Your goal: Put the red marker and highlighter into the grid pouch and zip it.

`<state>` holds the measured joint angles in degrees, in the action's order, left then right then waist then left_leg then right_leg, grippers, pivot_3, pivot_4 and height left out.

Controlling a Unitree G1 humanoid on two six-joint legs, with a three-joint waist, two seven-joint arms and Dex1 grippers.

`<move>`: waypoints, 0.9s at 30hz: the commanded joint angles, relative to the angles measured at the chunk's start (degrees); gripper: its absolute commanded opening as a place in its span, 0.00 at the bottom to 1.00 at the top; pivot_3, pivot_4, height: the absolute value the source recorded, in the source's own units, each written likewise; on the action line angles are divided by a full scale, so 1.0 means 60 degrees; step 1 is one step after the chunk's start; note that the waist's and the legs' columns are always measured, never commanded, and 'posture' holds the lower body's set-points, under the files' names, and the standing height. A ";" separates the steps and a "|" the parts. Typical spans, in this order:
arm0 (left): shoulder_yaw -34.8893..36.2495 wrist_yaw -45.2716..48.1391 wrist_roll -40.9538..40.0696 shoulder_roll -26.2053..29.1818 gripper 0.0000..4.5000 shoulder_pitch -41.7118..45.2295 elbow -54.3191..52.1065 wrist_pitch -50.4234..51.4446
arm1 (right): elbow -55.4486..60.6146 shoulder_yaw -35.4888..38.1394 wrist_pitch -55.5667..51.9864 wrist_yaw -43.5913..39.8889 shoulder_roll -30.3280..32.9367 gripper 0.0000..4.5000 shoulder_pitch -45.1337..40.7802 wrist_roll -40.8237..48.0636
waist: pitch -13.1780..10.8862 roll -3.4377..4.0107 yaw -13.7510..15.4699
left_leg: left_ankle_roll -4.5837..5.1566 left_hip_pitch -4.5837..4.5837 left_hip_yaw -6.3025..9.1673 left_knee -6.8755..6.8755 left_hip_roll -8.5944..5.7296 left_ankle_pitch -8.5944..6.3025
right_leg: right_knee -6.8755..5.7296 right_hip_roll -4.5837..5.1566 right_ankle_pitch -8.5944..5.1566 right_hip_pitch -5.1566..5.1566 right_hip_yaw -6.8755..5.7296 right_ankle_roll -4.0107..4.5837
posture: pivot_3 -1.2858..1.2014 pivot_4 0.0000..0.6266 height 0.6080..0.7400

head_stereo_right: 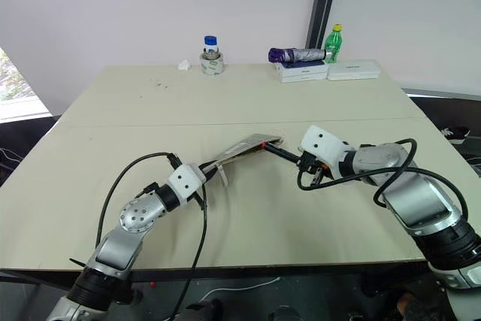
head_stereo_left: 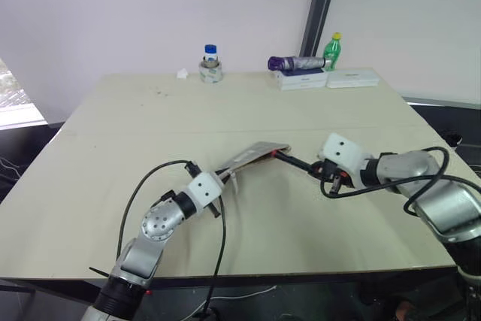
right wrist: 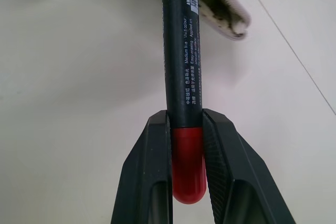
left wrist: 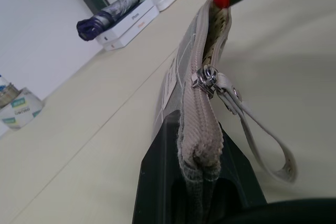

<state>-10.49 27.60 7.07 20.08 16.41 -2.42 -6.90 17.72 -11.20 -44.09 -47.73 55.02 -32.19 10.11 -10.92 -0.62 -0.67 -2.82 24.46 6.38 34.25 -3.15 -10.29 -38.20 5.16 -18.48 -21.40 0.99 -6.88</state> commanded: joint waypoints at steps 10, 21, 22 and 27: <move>-0.0277 0.0371 0.0140 0.0198 0.00 0.0007 -0.0458 -0.0284 | 0.0288 -0.0715 0.1056 -0.0631 0.0051 0.06 -0.0559 -0.1125 | 0.0000 0.0000 -0.0010 | 0.0000 0.0000 0.0000 0.0000 -0.0002 0.0000 | 0.0000 -0.0001 0.0000 -0.0001 -0.0001 0.0000 | 0.52 0.24 1.00; -0.0557 0.0775 0.0196 0.0315 0.00 0.0060 -0.0452 -0.0432 | 0.0463 -0.1927 0.2214 -0.1404 -0.0436 0.06 -0.1262 -0.2457 | 0.0000 0.0001 -0.0011 | -0.0001 -0.0001 0.0002 -0.0001 0.0000 0.0000 | -0.0001 -0.0001 0.0000 -0.0002 -0.0001 0.0000 | 0.52 0.24 1.00; -0.0569 0.0809 0.0189 0.0315 0.00 0.0056 -0.0469 -0.0435 | 0.0472 -0.2011 0.2348 -0.1466 -0.0517 0.06 -0.1306 -0.2575 | 0.0000 0.0001 -0.0011 | -0.0001 -0.0001 0.0003 -0.0001 0.0000 0.0000 | -0.0001 -0.0001 0.0000 -0.0002 -0.0001 0.0000 | 0.52 0.24 1.00; -0.0654 0.1030 0.0066 0.0329 0.00 0.0005 -0.0648 -0.0450 | 0.0285 -0.2343 0.2872 -0.1540 -0.1079 0.06 -0.1651 -0.3159 | 0.0000 0.0001 -0.0017 | -0.0001 -0.0001 0.0003 -0.0001 -0.0001 0.0000 | -0.0002 -0.0001 0.0000 -0.0003 0.0000 0.0000 | 0.52 0.24 1.00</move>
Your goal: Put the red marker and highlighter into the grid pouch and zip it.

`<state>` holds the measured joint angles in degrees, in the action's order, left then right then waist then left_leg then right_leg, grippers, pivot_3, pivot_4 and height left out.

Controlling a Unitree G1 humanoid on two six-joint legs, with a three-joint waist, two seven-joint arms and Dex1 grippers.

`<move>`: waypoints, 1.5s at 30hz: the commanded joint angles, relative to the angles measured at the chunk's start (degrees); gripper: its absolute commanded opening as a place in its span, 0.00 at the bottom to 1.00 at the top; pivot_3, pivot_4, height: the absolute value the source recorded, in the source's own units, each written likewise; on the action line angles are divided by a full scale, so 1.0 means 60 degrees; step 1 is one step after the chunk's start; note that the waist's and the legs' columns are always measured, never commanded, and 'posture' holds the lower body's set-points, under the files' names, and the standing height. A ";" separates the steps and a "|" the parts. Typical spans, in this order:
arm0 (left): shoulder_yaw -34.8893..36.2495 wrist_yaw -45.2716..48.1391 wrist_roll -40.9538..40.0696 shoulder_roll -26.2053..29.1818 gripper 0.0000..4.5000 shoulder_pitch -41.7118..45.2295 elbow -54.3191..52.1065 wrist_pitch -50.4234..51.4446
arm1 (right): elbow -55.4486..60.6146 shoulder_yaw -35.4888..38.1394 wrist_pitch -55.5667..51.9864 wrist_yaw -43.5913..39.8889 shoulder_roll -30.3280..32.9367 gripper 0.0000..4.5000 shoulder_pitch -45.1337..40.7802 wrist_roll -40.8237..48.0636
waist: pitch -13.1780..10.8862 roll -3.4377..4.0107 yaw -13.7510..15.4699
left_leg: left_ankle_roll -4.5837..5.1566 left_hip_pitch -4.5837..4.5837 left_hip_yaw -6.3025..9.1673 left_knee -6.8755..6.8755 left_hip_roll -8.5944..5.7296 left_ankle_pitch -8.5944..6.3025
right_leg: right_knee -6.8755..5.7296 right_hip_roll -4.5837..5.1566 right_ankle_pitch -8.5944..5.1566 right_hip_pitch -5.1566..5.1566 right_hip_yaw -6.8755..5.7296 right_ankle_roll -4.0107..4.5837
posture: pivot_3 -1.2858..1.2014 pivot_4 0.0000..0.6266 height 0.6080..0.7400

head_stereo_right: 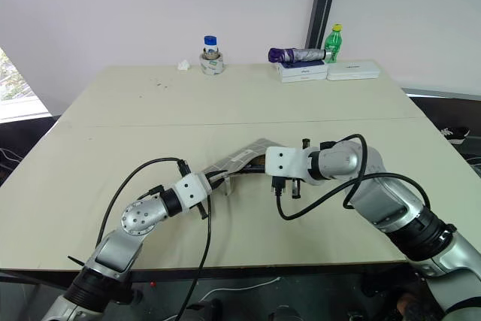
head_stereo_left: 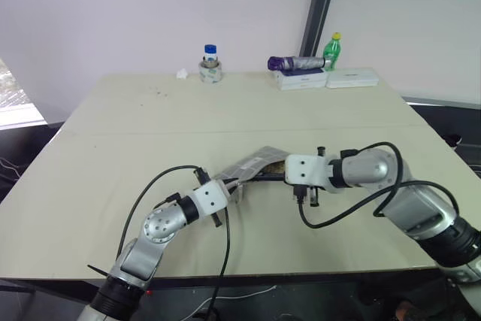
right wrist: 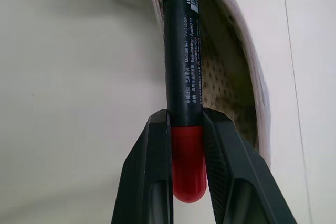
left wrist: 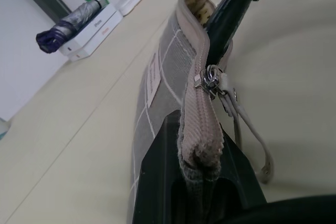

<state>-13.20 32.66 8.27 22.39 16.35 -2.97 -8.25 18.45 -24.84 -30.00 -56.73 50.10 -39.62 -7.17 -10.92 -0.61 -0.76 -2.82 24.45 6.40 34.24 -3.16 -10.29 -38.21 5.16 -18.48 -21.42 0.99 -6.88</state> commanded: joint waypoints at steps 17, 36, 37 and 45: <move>-0.0325 0.0919 -0.0430 0.0000 0.00 -0.0200 -0.1044 -0.0079 | -0.0821 0.0073 0.2794 -0.0607 -0.0660 0.06 -0.0395 -0.1336 | 0.0000 0.0000 -0.0019 | 0.0000 -0.0002 0.0000 0.0000 -0.0001 0.0000 | -0.0001 -0.0002 0.0000 0.0002 0.0000 0.0000 | 0.52 0.24 1.00; 0.0708 0.0070 -0.1046 -0.0421 0.00 0.0036 -0.0764 0.0988 | 0.0050 0.3744 -0.0113 -0.0959 -0.0417 0.84 0.0447 0.1783 | 0.0000 0.0000 0.0006 | 0.0000 -0.0004 0.0006 0.0003 0.0001 0.0000 | -0.0002 -0.0003 0.0001 0.0009 -0.0001 0.0001 | 0.52 0.24 1.00; 0.0803 0.0058 -0.1171 -0.0445 0.00 0.0096 -0.0763 0.1088 | 0.0043 0.3919 -0.0327 -0.0846 -0.0414 0.84 0.0479 0.1903 | 0.0000 0.0000 -0.0003 | 0.0000 -0.0004 0.0005 0.0003 0.0002 0.0000 | -0.0003 -0.0003 0.0001 0.0008 0.0000 0.0001 | 0.52 0.24 1.00; 0.1498 0.0200 -0.3145 -0.1167 0.00 0.1085 -0.0862 0.3255 | 0.0774 0.3723 -0.1369 -0.0083 -0.0917 0.31 0.0582 0.2498 | 0.0001 0.0000 0.0003 | 0.0000 -0.0003 0.0004 0.0006 0.0000 0.0000 | -0.0005 -0.0003 0.0002 0.0007 -0.0001 0.0000 | 0.52 0.24 1.00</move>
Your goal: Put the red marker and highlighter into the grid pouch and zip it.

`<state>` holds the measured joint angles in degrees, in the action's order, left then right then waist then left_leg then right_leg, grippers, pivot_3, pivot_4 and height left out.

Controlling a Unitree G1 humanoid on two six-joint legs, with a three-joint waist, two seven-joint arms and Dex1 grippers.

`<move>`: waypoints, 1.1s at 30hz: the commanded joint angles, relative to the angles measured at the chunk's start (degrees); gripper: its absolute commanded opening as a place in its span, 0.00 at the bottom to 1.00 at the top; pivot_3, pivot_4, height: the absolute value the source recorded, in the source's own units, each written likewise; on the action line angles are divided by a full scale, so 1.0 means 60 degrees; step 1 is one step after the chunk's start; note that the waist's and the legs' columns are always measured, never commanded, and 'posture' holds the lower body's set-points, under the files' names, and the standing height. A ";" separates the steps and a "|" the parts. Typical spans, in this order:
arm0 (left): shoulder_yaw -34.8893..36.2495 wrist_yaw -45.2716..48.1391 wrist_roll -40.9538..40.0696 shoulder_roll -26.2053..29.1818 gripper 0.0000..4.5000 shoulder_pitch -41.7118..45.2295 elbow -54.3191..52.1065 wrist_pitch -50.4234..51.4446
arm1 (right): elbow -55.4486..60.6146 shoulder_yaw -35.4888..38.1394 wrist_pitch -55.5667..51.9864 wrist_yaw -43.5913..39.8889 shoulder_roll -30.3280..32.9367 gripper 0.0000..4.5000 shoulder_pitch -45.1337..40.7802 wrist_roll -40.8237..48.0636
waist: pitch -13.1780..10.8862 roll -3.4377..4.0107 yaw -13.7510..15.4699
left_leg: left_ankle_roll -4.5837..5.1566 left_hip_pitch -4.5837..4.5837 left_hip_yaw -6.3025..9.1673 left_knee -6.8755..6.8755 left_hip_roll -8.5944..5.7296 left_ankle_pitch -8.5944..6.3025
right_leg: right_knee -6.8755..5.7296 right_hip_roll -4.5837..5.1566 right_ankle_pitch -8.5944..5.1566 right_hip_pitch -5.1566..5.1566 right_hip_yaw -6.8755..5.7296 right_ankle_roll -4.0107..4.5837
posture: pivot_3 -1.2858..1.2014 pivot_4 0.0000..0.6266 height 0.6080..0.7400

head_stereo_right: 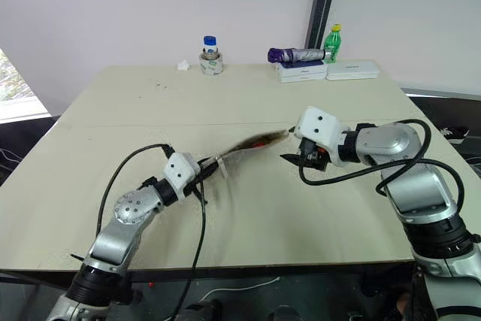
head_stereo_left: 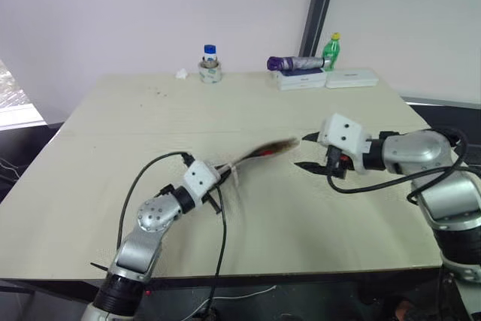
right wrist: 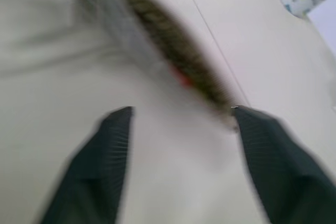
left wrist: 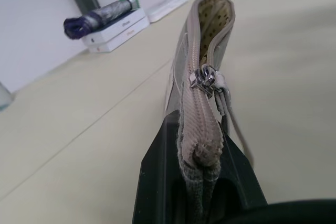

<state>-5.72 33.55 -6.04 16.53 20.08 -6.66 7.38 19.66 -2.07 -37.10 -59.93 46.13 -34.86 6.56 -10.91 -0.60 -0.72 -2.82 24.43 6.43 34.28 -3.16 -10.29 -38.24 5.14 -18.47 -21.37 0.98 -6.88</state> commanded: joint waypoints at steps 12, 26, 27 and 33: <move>0.0904 -0.0686 -0.2550 -0.1684 0.00 0.2127 0.0738 0.3027 | 0.0522 -0.0371 -0.1051 0.2355 -0.2240 0.26 -0.0441 0.0821 | -0.0001 -0.0002 -0.0007 | -0.0001 0.0001 0.0003 0.0006 -0.0007 0.0001 | -0.0002 -0.0004 0.0003 0.0001 -0.0001 -0.0006 | 0.52 0.24 1.00; 0.0892 -0.0912 -0.3029 -0.2175 0.00 0.2259 0.0623 0.3351 | 0.0221 -0.0798 -0.1065 0.3295 -0.2953 0.26 -0.0339 0.0952 | -0.0001 -0.0002 -0.0018 | -0.0003 0.0000 0.0000 0.0005 -0.0008 0.0002 | -0.0003 -0.0008 0.0004 0.0000 0.0001 -0.0006 | 0.52 0.24 1.00; 0.0883 -0.0907 -0.3032 -0.2182 0.00 0.2261 0.0614 0.3349 | 0.0185 -0.0815 -0.1058 0.3327 -0.2978 0.26 -0.0343 0.0943 | 0.0000 -0.0002 -0.0021 | -0.0003 0.0000 0.0000 0.0005 -0.0008 0.0002 | -0.0003 -0.0008 0.0004 -0.0001 0.0001 -0.0006 | 0.52 0.24 1.00; 0.0829 -0.0873 -0.3096 -0.2219 0.00 0.2116 0.0367 0.3401 | -0.0172 -0.0933 -0.0999 0.3564 -0.3137 0.26 -0.0366 0.0872 | 0.0000 -0.0002 -0.0018 | -0.0003 0.0000 0.0000 0.0005 -0.0008 0.0002 | -0.0003 -0.0008 0.0004 -0.0001 0.0001 -0.0006 | 0.52 0.24 1.00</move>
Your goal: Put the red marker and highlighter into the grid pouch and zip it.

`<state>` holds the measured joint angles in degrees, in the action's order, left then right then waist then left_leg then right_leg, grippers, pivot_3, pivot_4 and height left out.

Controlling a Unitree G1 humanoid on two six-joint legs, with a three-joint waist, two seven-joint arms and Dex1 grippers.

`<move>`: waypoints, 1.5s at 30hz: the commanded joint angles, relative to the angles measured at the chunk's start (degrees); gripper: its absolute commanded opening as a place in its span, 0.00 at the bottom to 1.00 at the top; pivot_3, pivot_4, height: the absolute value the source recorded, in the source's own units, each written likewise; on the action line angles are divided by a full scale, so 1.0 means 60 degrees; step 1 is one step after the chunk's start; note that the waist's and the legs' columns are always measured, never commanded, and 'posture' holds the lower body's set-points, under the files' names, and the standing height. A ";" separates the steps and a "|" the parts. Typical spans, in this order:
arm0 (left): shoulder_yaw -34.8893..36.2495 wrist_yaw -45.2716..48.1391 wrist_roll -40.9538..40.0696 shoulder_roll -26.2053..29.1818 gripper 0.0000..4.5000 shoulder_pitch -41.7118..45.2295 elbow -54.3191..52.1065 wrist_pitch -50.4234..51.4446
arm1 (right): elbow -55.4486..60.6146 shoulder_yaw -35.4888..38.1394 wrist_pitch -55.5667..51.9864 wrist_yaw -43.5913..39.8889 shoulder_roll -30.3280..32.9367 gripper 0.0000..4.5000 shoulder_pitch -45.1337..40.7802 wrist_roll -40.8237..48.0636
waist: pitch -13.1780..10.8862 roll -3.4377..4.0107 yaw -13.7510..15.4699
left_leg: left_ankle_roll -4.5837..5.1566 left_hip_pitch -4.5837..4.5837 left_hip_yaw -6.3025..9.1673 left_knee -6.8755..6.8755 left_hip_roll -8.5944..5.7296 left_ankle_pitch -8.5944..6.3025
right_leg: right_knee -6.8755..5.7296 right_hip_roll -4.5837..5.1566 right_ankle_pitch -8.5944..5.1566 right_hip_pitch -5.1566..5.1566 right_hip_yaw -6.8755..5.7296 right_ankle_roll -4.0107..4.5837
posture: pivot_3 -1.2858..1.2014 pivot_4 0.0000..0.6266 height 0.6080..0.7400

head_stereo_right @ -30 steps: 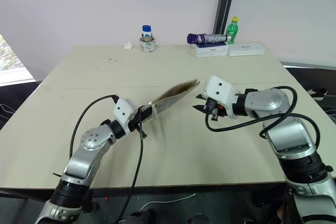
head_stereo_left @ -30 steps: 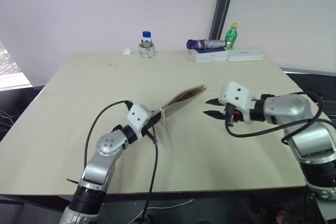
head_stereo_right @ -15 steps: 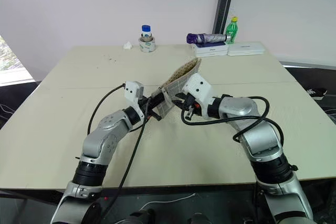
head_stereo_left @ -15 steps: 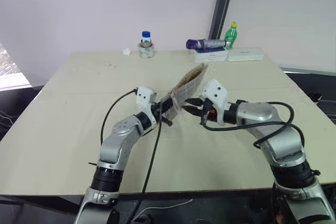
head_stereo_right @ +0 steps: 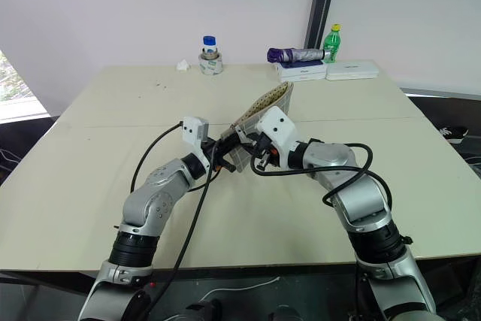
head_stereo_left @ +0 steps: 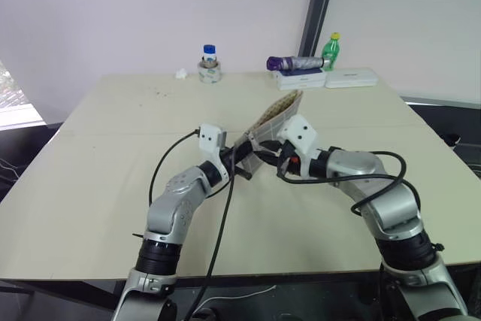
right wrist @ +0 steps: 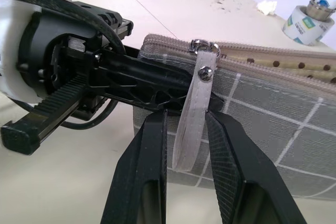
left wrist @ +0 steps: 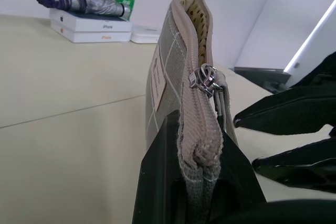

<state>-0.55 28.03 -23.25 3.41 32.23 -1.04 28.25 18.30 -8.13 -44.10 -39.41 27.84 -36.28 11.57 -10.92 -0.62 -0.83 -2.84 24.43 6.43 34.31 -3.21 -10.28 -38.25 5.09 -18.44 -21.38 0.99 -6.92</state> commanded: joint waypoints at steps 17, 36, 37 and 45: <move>-0.0074 0.0022 -0.0142 0.0191 0.00 -0.0101 -0.0620 -0.0207 | -0.0315 0.0162 0.0162 0.0300 0.0105 0.02 -0.0196 0.0053 | 0.0000 0.0000 0.0000 | 0.0000 0.0000 0.0000 0.0000 0.0000 0.0000 | 0.0000 0.0000 0.0000 0.0000 0.0000 0.0000 | 0.52 0.24 1.00; -0.0448 0.0902 0.0678 0.2026 0.00 -0.1725 -0.1339 -0.0905 | -0.4346 0.1094 0.2153 0.1131 0.2654 0.02 -0.1531 -0.1723 | 0.0001 0.0002 -0.0069 | 0.0001 -0.0005 -0.0023 -0.0012 0.0006 -0.0001 | 0.0002 -0.0002 0.0000 -0.0006 0.0018 0.0002 | 0.52 0.24 1.00; -0.0425 0.0917 0.0680 0.2077 0.00 -0.1782 -0.1383 -0.0896 | -0.4492 0.1086 0.2273 0.1132 0.2675 0.02 -0.1566 -0.1764 | 0.0001 0.0002 -0.0065 | 0.0001 -0.0005 -0.0024 -0.0013 0.0006 -0.0001 | 0.0002 -0.0003 0.0000 -0.0007 0.0019 0.0002 | 0.52 0.24 1.00; -0.0587 0.0930 0.1024 0.2518 0.00 -0.1954 -0.1584 -0.1282 | -0.3293 0.1042 0.2101 -0.0626 0.2569 0.14 -0.0902 -0.0424 | 0.0001 0.0002 -0.0016 | 0.0001 -0.0004 -0.0020 -0.0012 0.0007 -0.0001 | 0.0003 -0.0002 0.0000 -0.0004 0.0018 0.0002 | 0.52 0.24 1.00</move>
<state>-4.92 33.75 -18.67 17.54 20.97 -9.89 21.41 -6.03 -3.53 -30.78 -39.87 42.43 -42.28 6.22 -10.91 -0.60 -0.93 -2.83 24.41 6.31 34.23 -3.17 -10.28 -38.23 5.08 -18.44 -21.40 1.09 -6.91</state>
